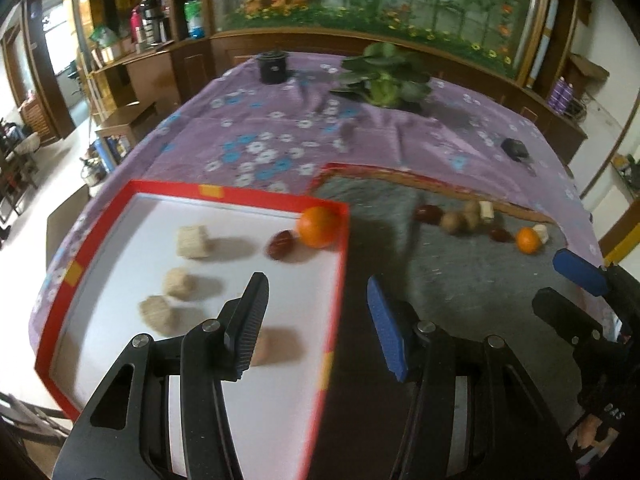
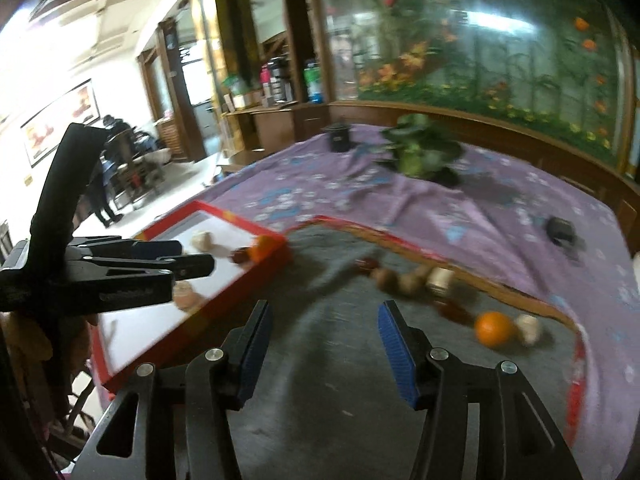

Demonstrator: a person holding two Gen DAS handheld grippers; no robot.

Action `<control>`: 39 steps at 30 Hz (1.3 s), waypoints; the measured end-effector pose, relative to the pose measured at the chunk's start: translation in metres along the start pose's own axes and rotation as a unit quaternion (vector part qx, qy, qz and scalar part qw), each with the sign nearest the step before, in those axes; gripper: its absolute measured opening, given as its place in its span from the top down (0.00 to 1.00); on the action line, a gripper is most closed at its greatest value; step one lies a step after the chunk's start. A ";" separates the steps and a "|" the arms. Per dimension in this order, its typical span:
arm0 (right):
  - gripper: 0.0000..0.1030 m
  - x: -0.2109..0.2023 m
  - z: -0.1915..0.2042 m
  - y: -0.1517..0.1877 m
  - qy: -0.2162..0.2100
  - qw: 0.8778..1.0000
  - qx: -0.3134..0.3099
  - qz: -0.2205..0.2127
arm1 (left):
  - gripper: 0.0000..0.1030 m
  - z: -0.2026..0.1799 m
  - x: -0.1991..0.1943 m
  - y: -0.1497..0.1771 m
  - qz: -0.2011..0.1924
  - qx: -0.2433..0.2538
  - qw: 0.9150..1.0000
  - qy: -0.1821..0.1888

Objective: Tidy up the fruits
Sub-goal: 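Move the left gripper back over the felt and grasp a red date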

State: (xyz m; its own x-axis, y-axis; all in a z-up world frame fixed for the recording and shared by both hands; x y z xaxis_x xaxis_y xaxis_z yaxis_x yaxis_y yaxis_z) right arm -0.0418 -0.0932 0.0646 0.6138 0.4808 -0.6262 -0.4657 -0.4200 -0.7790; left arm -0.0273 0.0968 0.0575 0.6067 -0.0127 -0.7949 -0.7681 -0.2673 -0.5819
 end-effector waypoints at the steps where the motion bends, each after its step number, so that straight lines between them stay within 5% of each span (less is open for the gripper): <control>1: 0.48 -0.004 -0.007 0.004 0.007 1.000 0.005 0.002 | 0.50 -0.006 0.002 0.000 0.004 0.003 1.000 0.005; 15: 0.48 -0.022 -0.078 0.046 0.038 0.997 0.065 0.008 | 0.50 -0.088 0.053 -0.012 0.043 0.055 0.997 0.033; 22: 0.48 -0.019 -0.089 0.052 0.024 0.997 0.077 0.006 | 0.50 -0.115 0.073 -0.011 0.046 0.155 0.985 0.054; 26: 0.48 -0.018 -0.094 0.054 0.019 0.996 0.084 0.000 | 0.50 -0.116 0.082 -0.017 0.041 0.184 0.981 0.033; 39: 0.48 -0.008 -0.106 0.062 -0.006 0.994 0.112 0.007 | 0.50 -0.111 0.109 -0.026 0.085 0.337 0.937 0.039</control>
Point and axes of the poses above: each gripper's, at about its wrist camera, not at the fingertips, and x roughly the way its jaws point, z to its left, y to its underside, the point moved 2 cm from there along x, roughly the way its jaws point, and after that the axes turned 12 degrees about -x, right-handed, at the moved point
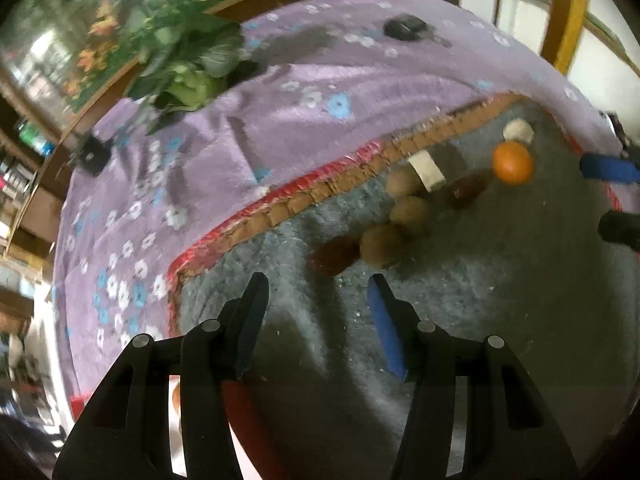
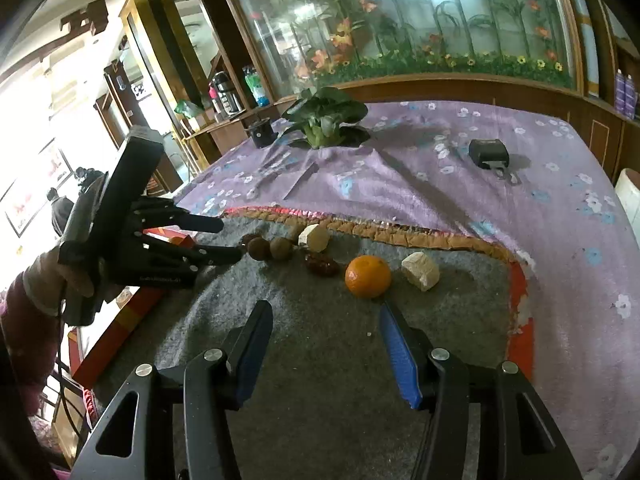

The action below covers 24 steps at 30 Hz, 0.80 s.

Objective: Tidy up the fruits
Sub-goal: 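Move the left gripper back over the felt and grasp a red date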

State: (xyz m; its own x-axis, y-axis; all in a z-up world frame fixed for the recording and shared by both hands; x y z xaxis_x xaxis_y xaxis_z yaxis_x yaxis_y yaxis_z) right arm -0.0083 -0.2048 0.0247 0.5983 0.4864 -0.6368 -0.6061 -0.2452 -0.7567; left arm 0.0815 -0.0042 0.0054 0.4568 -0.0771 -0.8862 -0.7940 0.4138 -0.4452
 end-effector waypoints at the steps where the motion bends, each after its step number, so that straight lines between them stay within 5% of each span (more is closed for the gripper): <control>1: 0.48 0.000 0.000 0.000 0.000 1.000 -0.001 0.000 | 0.50 -0.001 0.004 -0.001 0.002 0.011 1.000 -0.002; 6: 0.48 0.002 0.004 0.000 0.002 1.000 -0.015 0.000 | 0.50 -0.009 0.011 -0.006 0.006 0.048 0.999 0.010; 8: 0.48 0.003 0.006 0.000 0.003 1.000 -0.020 -0.003 | 0.56 -0.011 0.012 -0.008 0.005 0.058 0.998 0.017; 10: 0.48 0.003 0.007 0.001 0.001 1.000 -0.022 -0.007 | 0.75 -0.013 0.012 -0.008 0.013 0.061 0.997 0.042; 12: 0.48 0.005 0.007 0.002 -0.002 1.000 -0.021 -0.009 | 0.78 -0.015 0.011 -0.006 0.011 0.065 0.997 0.046; 18: 0.48 0.006 0.008 0.002 -0.023 1.000 0.006 -0.007 | 0.82 -0.010 0.003 0.000 0.003 0.022 0.998 0.050; 24: 0.48 0.009 0.042 -0.020 -0.033 0.997 -0.066 -0.004 | 0.83 -0.007 -0.034 0.016 -0.028 -0.027 0.998 0.048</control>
Point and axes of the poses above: each gripper's, at about its wrist camera, not at the fingertips, and x roughly the way its jaws point, z to its left, y to its underside, the point moved 2 cm from there along x, roughly the way its jaws point, and after that the axes turned 12 degrees about -x, right-handed, at the moved point
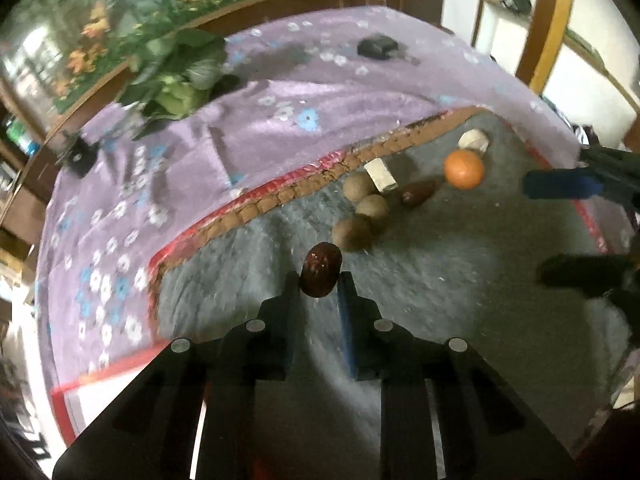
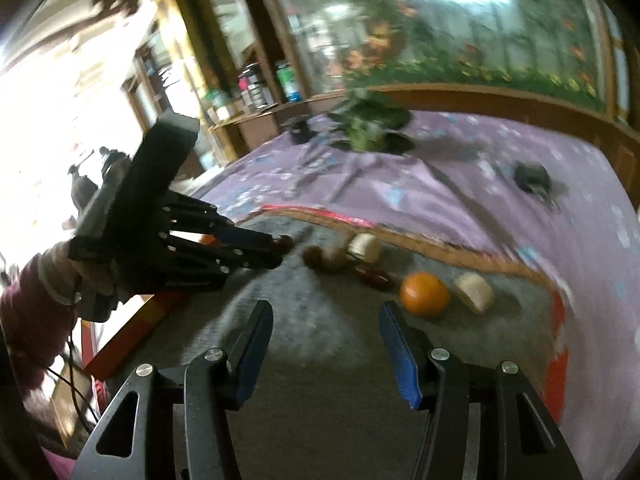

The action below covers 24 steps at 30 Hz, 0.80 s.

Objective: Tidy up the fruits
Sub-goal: 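Move the left gripper back over the felt and grasp a red date, then grasp a brown round nut with the right gripper while the left gripper holds the date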

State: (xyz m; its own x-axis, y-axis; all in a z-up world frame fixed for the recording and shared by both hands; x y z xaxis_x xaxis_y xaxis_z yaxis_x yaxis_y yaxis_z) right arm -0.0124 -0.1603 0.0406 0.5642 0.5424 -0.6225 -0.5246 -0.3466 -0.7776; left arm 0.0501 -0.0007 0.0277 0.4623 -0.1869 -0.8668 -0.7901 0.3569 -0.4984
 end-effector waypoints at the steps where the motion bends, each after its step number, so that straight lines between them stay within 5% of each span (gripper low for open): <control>1: 0.48 0.004 0.006 -0.004 0.001 1.000 -0.018 0.002 | 0.83 0.000 -0.007 0.004 -0.007 -0.009 1.000 -0.002; 12: 0.57 0.095 0.034 -0.051 -0.006 0.981 -0.182 0.068 | 0.83 0.022 -0.057 0.055 -0.058 -0.131 0.989 -0.022; 16: 0.56 0.125 0.023 -0.053 -0.029 0.979 -0.173 0.102 | 0.83 0.027 -0.061 0.062 -0.062 -0.140 0.988 -0.022; 21: 0.57 0.082 0.031 -0.030 -0.104 0.982 -0.131 0.084 | 0.83 0.026 -0.061 0.063 -0.066 -0.136 0.988 -0.016; 24: 0.57 0.060 0.030 -0.012 -0.079 0.989 -0.101 0.077 | 0.83 0.021 -0.063 0.062 -0.072 -0.138 0.988 -0.007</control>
Point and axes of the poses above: each gripper's, at about its wrist camera, not at the fingertips, and x roughly the way its jaws point, z to its left, y to its underside, the point moved 2 cm from there along x, roughly the way its jaws point, and after that the axes turned 12 degrees about -x, right-handed, at the moved point
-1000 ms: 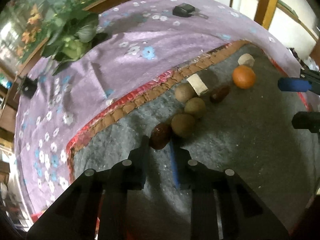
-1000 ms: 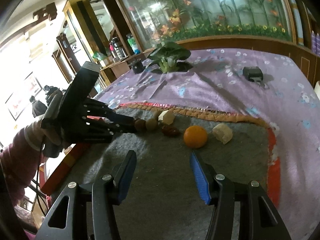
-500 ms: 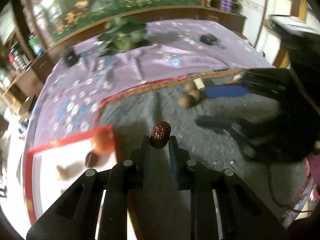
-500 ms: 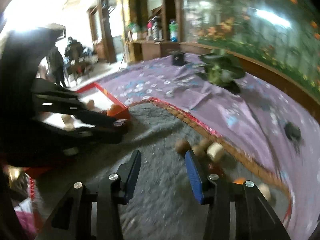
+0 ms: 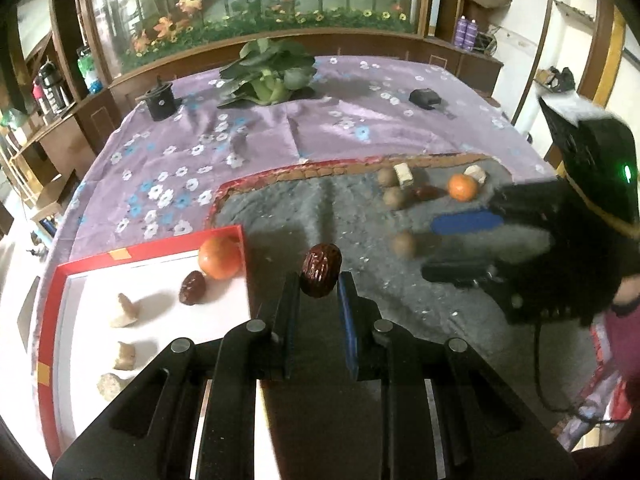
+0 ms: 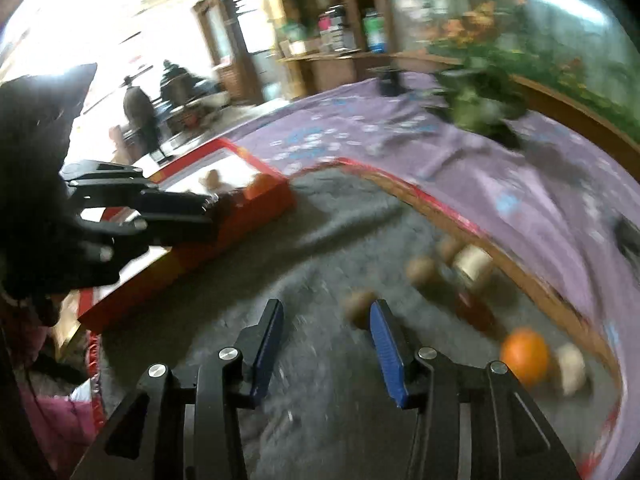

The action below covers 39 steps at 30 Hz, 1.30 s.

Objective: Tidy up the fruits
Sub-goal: 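Grasp a brown round nut with the right gripper while the left gripper holds the date, then carry the date with left into the tray while right carries and releases the nut there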

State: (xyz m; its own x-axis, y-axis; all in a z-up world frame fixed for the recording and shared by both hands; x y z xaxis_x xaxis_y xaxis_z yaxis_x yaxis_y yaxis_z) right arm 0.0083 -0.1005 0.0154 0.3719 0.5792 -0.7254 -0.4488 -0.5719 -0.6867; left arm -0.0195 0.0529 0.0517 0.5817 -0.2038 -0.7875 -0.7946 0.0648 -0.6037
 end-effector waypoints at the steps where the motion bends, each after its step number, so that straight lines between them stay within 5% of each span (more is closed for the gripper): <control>1: 0.57 -0.005 0.002 0.007 0.001 1.000 0.011 -0.002 | 0.83 -0.002 0.000 0.001 0.000 0.000 1.000 0.002; 6: 0.57 -0.012 0.016 0.012 0.075 0.997 0.011 -0.012 | 0.83 -0.007 -0.001 0.003 0.002 -0.003 1.000 0.002; 13: 0.57 0.023 0.014 0.005 0.108 0.994 0.009 0.020 | 0.83 -0.004 -0.007 0.008 0.000 -0.020 1.000 0.003; 17: 0.77 0.032 0.000 0.004 0.109 0.993 0.040 0.024 | 0.82 0.002 -0.009 0.010 -0.002 -0.035 0.999 0.002; 21: 0.77 0.016 0.006 0.004 0.123 0.991 0.044 0.007 | 0.83 0.008 -0.015 0.013 -0.009 -0.051 0.999 -0.004; 39: 0.77 -0.019 0.105 -0.035 0.058 0.995 0.035 -0.074 | 0.82 0.079 -0.073 0.053 -0.045 -0.114 0.990 -0.073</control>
State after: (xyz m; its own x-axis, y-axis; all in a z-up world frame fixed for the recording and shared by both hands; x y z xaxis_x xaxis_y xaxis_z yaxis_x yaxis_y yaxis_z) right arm -0.0683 -0.0309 0.0577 0.5279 0.5806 -0.6198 -0.4354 -0.4416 -0.7845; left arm -0.0900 0.1483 0.0676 0.6583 -0.0541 -0.7508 -0.7466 -0.1737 -0.6422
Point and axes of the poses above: each gripper's, at about its wrist camera, not at the fingertips, and x roughly the way its jaws point, z to its left, y to its underside, the point moved 2 cm from there along x, roughly the way its jaws point, and after that the axes turned 12 degrees about -x, right-handed, at the moved point
